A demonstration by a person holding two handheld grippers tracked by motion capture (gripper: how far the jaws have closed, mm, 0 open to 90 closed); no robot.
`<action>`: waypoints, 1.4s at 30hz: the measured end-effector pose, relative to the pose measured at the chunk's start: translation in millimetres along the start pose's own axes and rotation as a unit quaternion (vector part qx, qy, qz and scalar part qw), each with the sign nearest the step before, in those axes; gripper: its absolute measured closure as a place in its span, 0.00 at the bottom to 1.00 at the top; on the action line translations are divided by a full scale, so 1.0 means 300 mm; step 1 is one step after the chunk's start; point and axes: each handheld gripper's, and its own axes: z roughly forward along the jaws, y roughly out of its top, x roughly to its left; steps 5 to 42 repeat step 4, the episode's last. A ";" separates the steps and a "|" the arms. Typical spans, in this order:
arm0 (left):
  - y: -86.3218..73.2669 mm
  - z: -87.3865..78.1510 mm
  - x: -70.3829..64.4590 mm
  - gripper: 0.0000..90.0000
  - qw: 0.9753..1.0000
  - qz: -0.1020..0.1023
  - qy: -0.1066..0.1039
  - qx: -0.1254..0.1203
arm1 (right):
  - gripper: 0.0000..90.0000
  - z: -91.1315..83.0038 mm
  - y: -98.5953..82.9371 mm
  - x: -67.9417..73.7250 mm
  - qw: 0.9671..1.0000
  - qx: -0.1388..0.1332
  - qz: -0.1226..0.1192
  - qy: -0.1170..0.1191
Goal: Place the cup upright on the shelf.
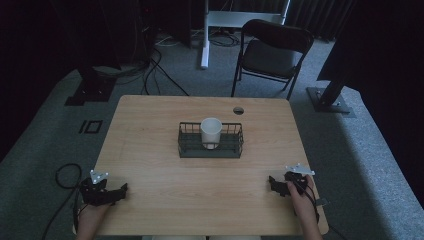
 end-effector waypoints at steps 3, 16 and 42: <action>0.000 0.000 0.000 0.01 1.000 0.000 0.000 0.000 | 0.13 0.000 0.000 0.000 1.000 0.000 0.000 0.000; 0.000 0.000 0.000 0.01 1.000 0.000 0.000 0.000 | 0.13 0.000 0.000 0.000 1.000 0.000 0.000 0.000; 0.000 0.000 0.000 0.01 1.000 0.000 0.000 0.000 | 0.13 0.000 0.000 0.000 1.000 0.000 0.000 0.000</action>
